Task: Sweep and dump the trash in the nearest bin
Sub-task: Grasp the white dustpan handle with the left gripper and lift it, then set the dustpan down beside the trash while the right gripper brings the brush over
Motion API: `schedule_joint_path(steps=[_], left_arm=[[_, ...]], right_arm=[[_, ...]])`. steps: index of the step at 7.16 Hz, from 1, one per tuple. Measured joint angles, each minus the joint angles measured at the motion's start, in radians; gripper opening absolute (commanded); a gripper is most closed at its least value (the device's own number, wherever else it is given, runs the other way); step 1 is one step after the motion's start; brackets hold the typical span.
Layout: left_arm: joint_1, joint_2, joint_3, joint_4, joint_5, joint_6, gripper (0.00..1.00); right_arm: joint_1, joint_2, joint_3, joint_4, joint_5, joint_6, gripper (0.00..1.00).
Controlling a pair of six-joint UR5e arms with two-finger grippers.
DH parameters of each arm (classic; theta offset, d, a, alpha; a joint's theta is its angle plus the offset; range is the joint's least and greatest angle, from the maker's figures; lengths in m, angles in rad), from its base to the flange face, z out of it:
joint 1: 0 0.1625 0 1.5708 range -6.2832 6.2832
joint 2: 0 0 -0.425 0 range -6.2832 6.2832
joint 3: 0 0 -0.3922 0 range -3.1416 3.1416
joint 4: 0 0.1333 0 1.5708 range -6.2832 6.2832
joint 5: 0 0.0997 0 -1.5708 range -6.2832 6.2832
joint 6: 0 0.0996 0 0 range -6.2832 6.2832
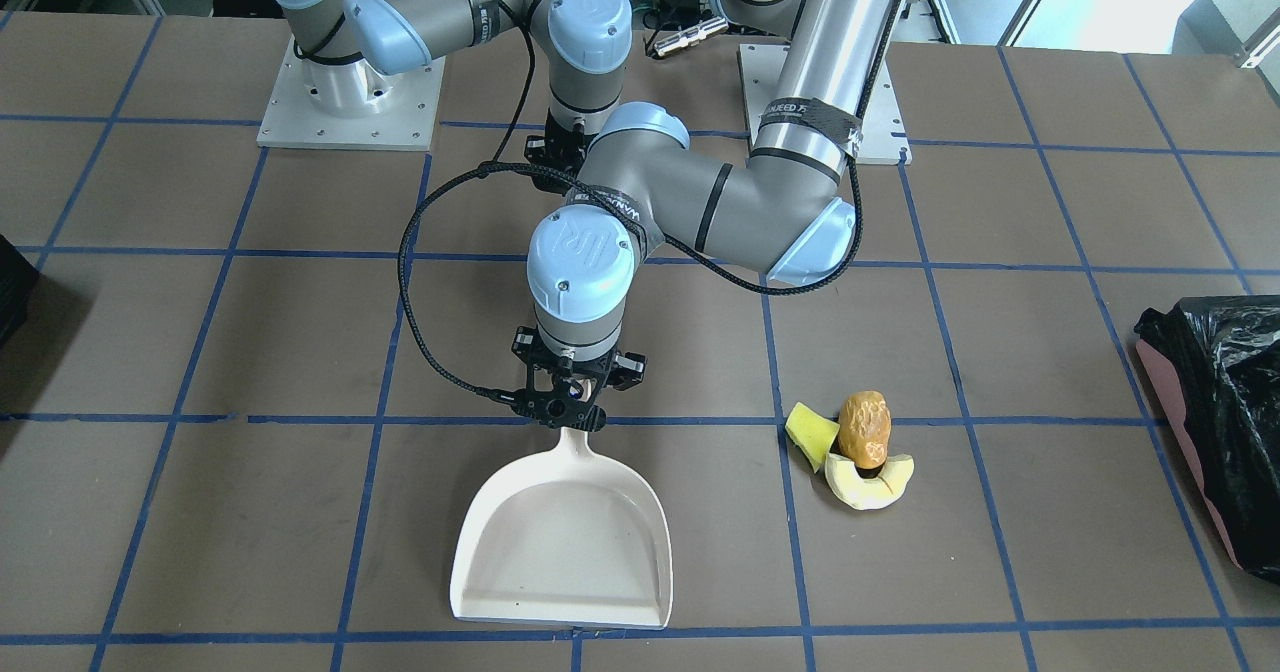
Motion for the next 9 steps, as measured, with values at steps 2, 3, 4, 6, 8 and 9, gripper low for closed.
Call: schedule_joint_path(steps=[2,3,4,6,8,9], left_arm=[[0.001,0.009,0.009,0.001,0.0,0.007,0.0],[0.005,0.022,0.018,0.001,0.001,0.02,0.0],[0.021,0.036,0.035,-0.002,0.007,0.054,0.0],[0.126,0.081,0.086,-0.065,0.013,0.185,0.0],[0.278,0.145,0.127,-0.182,0.017,0.434,0.0],[0.372,0.177,0.132,-0.242,0.036,0.607,0.0]], right_arm=[[0.012,-0.001,-0.001,-0.005,-0.003,0.042,0.0],[0.015,-0.002,-0.001,-0.008,-0.003,0.065,0.0],[0.017,-0.002,-0.002,-0.01,-0.003,0.084,0.0],[0.018,-0.002,-0.002,-0.016,-0.003,0.128,0.0],[0.018,0.008,-0.026,-0.045,0.003,0.235,0.0],[0.019,0.031,-0.068,-0.05,0.013,0.3,0.0]])
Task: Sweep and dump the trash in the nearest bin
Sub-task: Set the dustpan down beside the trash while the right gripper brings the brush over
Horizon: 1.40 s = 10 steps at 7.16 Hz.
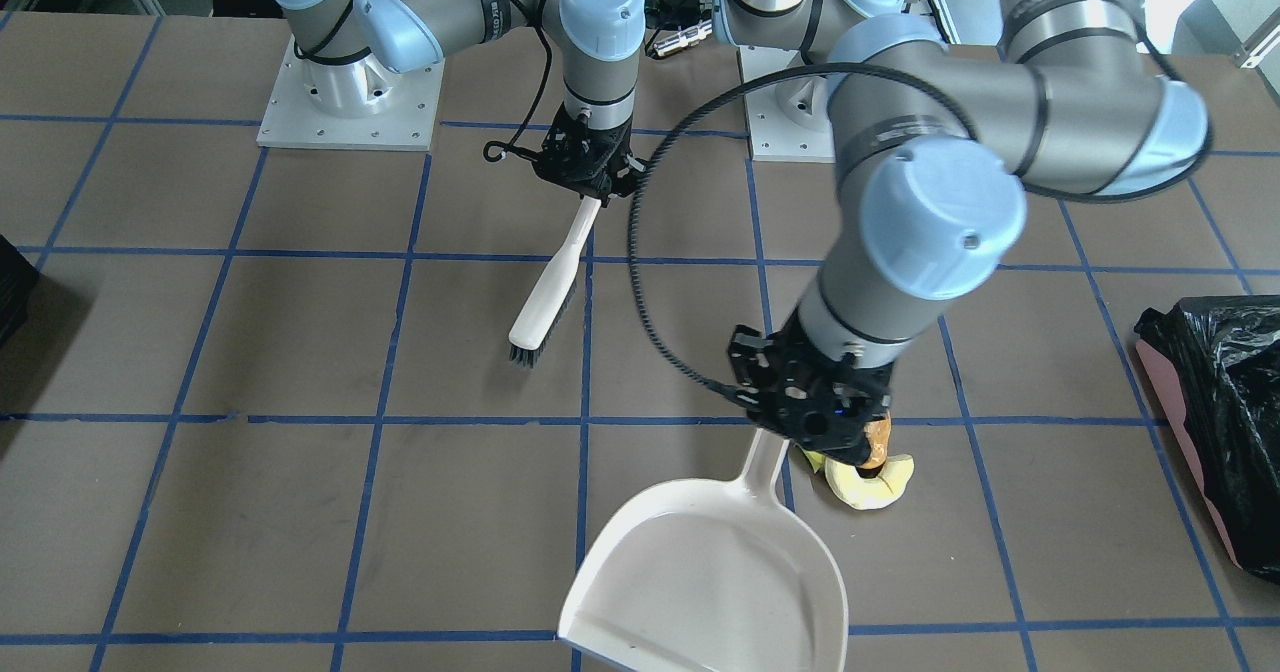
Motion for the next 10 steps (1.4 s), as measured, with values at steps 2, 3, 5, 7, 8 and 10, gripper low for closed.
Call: schedule_joint_path(steps=[2,3,5,7,8,10], left_arm=[[0.189,0.051,-0.005,-0.056,0.095,0.376,0.0],[0.28,0.065,-0.01,-0.062,0.14,0.566,0.0],[0.451,0.063,-0.02,-0.043,0.203,0.941,0.0],[0.574,0.043,-0.074,0.094,0.226,1.297,0.0],[0.599,0.028,-0.123,0.215,0.238,1.464,0.0],[0.612,-0.016,-0.18,0.36,0.243,1.657,0.0]], right_arm=[[0.01,0.097,-0.149,0.01,0.029,0.114,0.0],[0.018,0.158,-0.236,0.019,0.046,0.166,0.0],[0.037,0.283,-0.401,0.029,0.072,0.259,0.0],[0.065,0.407,-0.572,0.031,0.078,0.338,0.0],[0.079,0.466,-0.655,0.037,0.079,0.378,0.0],[0.1,0.529,-0.762,0.11,0.086,0.415,0.0]])
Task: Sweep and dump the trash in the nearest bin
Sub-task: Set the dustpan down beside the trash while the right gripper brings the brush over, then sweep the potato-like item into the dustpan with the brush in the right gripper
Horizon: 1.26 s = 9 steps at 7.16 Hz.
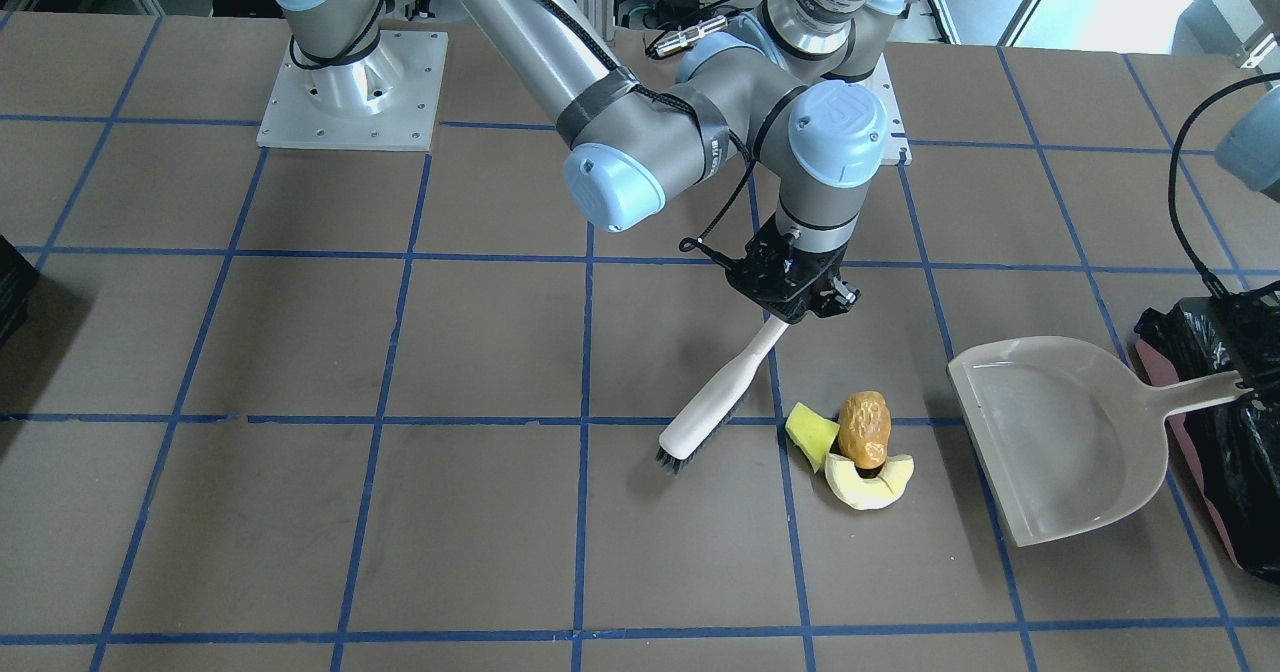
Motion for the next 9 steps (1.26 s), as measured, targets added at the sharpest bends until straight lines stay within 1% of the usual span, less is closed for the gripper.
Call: schedule_joint_path(steps=[1,3,5,7,9], left_arm=[[0.001,-0.024,-0.005,0.021,-0.003,0.022,0.0],[-0.007,-0.069,-0.004,0.051,-0.01,-0.003,0.0],[-0.042,-0.103,-0.002,0.064,-0.012,-0.042,0.0],[-0.082,-0.115,0.0,0.077,-0.007,-0.047,0.0],[-0.097,-0.124,0.001,0.086,-0.003,-0.04,0.0]], right_arm=[[0.014,0.009,-0.02,0.03,0.019,0.024,0.0],[0.031,0.035,-0.07,0.044,0.068,0.148,0.0],[0.051,0.11,-0.177,0.05,0.107,0.27,0.0],[0.084,0.185,-0.287,0.122,0.116,0.333,0.0],[0.106,0.208,-0.325,0.157,0.121,0.372,0.0]])
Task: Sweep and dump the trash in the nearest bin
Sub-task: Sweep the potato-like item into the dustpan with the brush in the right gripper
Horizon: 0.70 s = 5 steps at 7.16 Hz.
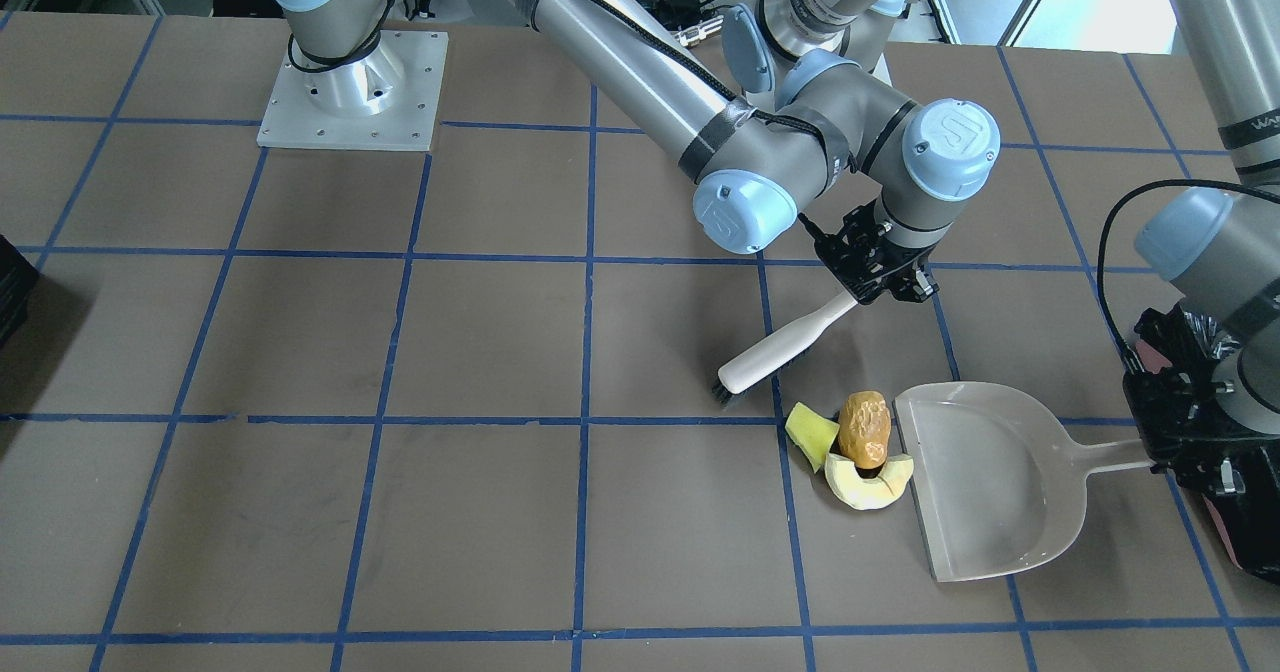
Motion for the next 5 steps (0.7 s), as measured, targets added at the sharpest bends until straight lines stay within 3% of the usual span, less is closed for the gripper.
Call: schedule_joint_path(steps=[5], left_arm=[[-0.004,-0.009,0.005,0.006,0.003,0.005,0.0]], right_arm=[[0.004,0.049,-0.091,0.088,-0.003,-0.335,0.0]])
